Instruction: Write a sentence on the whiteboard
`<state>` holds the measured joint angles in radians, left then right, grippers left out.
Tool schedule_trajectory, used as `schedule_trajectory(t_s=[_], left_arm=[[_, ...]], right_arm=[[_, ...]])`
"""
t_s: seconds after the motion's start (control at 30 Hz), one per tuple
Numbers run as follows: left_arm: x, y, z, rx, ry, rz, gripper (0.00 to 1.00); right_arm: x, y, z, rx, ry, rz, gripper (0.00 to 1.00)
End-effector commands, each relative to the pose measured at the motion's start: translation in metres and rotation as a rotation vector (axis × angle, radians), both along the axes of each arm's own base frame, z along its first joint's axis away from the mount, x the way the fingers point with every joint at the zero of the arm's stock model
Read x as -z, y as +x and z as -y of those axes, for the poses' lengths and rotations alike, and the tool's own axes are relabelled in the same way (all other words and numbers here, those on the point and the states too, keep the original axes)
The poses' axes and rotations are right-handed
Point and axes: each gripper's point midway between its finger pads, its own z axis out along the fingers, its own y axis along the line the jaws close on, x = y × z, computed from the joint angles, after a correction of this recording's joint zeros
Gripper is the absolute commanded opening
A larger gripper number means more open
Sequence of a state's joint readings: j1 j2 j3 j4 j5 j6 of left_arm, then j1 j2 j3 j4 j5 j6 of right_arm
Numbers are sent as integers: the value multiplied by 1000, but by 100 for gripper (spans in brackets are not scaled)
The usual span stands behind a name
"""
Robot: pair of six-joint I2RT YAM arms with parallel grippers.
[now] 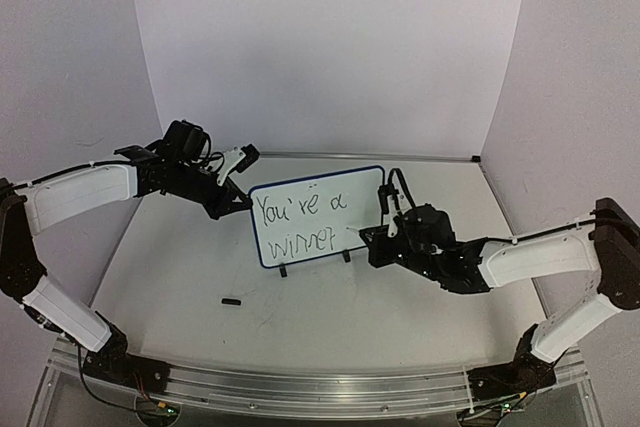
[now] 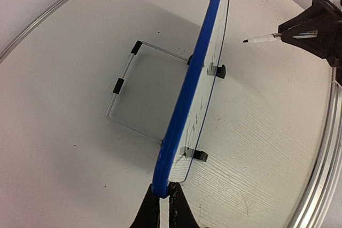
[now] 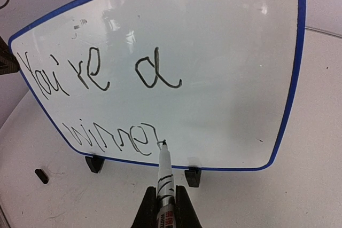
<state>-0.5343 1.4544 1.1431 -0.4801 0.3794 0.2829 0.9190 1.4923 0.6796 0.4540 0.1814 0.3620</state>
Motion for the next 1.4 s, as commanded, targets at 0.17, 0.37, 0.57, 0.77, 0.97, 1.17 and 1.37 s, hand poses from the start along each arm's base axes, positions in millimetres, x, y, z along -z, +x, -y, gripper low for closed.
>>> schedule_trajectory(t_s=[0.17,0.37,0.57,0.77,0.97,1.17,1.37], left_arm=[[25,3,-18,-44,122,-20,0],[26,3,-18,-47,125,-21,0],[25,4,-18,-46,124,-20,0],[27,4,-18,-47,128,-22,0],[28,4,-18,-46,129,-25,0],[28,4,-18,-46,130,-25,0],[28,4,-18,-45,130,-24,0]], right_arm=[[11,8,10,-73,19,-43,0],[21,17,0,-75,-2,-59,0],[28,25,0,-42,-22,-65,0],[33,33,-2,-15,-35,-67,0],[38,37,-3,-3,-44,-73,0],[41,41,1,32,-56,-75,0],[44,44,0,38,-60,-82,0]])
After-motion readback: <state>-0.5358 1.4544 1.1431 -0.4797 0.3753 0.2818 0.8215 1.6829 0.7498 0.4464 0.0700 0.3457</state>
